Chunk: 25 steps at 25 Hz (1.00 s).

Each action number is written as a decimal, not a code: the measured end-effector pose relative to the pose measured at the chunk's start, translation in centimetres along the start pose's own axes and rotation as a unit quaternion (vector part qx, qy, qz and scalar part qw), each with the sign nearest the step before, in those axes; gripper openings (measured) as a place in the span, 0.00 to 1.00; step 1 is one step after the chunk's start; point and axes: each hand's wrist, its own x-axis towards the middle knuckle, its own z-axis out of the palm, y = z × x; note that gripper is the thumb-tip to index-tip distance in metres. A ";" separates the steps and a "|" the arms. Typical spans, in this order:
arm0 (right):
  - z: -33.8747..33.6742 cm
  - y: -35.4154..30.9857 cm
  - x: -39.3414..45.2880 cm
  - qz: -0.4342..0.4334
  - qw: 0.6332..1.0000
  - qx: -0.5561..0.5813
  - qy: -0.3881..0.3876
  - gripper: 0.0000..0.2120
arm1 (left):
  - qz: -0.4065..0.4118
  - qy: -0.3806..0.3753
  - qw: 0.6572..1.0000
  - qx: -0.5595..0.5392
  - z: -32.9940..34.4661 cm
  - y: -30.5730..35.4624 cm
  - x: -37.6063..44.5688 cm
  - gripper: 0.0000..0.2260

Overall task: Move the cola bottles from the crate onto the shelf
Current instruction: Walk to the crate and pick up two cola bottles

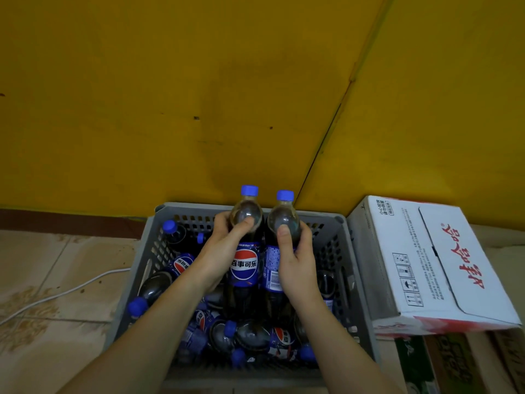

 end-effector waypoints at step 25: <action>-11.1 -56.0 -13.2 -0.077 0.995 -0.052 0.026 0.28 | 0.144 0.053 0.988 -0.029 7.0 49.6 -29.0 0.22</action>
